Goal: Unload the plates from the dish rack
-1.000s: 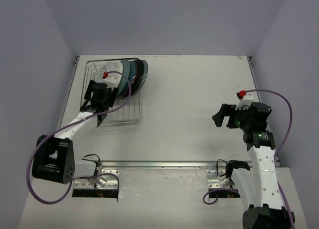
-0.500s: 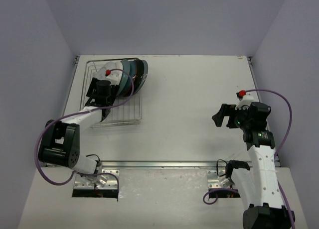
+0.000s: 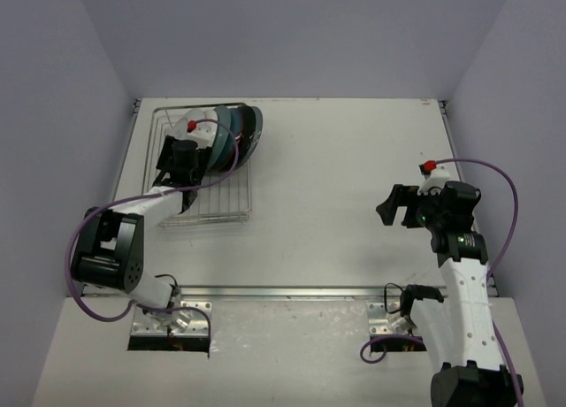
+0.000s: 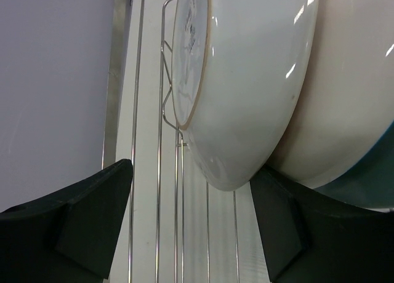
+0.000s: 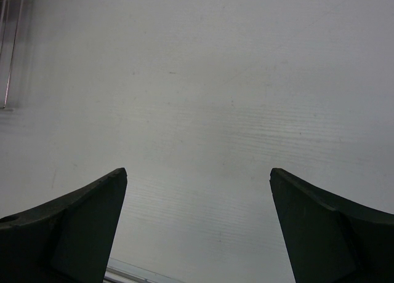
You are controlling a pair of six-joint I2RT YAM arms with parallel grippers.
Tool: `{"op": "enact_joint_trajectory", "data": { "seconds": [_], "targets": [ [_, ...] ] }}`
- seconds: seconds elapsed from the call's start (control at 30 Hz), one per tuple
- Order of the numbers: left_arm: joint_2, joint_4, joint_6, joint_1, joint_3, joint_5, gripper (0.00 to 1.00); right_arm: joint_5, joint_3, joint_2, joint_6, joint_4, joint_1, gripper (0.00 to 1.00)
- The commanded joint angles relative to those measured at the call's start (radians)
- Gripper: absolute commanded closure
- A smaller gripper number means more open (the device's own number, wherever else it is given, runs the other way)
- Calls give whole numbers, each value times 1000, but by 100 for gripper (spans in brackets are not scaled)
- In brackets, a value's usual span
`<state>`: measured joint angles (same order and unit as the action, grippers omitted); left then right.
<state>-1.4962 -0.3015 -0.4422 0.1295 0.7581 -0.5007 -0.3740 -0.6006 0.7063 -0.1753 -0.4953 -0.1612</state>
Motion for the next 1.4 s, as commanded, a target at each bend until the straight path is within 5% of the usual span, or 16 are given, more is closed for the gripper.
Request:
{"op": "enact_joint_trajectory", "data": {
  "seconds": [0.0,0.67,0.93,1.17,1.37],
  "targets": [
    [3,-159,21,-13,68,-63,30,6,-27,-11,13,37,0,1],
    [-174,-168,0,-13,245,-141,39,4,-36,-14,21,23,0,1],
    [-199,-123,16,-13,295,-126,64,0,-30,-14,23,25,0,1],
    [-186,-108,20,-13,306,-162,97,-9,-32,-10,16,32,0,1],
    [-179,-100,27,-13,333,-258,100,-15,-27,-10,12,38,0,1]
  ]
}}
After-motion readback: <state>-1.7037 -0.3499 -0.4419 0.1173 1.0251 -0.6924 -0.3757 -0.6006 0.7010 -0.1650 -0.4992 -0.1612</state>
